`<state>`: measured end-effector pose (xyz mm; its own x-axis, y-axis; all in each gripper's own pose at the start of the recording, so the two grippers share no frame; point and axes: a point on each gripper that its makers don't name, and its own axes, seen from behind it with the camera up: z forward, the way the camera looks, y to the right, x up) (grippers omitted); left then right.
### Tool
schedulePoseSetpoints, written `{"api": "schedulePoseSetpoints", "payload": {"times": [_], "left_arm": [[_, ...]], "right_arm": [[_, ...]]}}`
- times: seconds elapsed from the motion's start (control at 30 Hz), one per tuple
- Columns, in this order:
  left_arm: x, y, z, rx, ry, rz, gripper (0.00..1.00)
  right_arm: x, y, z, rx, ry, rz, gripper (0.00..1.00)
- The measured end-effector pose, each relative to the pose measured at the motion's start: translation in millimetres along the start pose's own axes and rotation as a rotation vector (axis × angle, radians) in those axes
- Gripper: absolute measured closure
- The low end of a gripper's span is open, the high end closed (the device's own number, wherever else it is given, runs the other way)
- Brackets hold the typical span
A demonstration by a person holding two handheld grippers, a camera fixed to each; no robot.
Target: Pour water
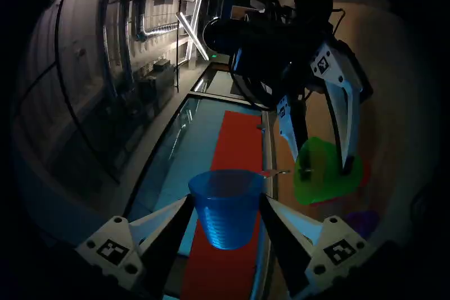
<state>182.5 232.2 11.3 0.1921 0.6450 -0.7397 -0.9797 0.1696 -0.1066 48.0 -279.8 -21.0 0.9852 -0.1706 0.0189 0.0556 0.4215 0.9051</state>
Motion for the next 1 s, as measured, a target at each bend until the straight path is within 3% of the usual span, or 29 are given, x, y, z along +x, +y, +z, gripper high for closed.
{"api": "schedulePoseSetpoints", "payload": {"times": [0.4,1.0], "left_arm": [[2.7,-0.8,-1.2,0.0,-0.001,0.02,0.17],[1.4,-0.1,2.4,-0.002,-0.004,0.095,0.17]], "right_arm": [[1.1,-0.7,-1.9,-0.003,0.003,0.0,0.11],[0.7,1.2,-3.0,-0.007,0.003,-0.003,0.11]]}}
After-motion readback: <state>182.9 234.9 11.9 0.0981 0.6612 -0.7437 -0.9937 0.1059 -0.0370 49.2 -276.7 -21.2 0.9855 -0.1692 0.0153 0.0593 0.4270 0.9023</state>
